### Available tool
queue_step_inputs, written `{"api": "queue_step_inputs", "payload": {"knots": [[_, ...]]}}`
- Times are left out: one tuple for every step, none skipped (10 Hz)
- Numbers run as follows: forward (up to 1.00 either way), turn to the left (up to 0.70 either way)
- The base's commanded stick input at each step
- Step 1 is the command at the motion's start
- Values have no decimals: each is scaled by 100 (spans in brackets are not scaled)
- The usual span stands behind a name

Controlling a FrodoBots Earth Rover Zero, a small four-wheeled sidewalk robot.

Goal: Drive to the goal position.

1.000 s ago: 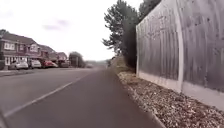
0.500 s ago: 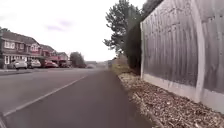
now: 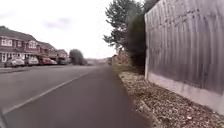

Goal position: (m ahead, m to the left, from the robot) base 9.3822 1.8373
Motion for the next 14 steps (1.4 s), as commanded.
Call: {"api": "queue_step_inputs", "payload": {"knots": [[100,0],[100,0],[100,0],[100,0],[100,0],[100,0],[100,0],[100,0],[100,0],[100,0],[100,5],[100,24],[100,40],[100,32]]}}
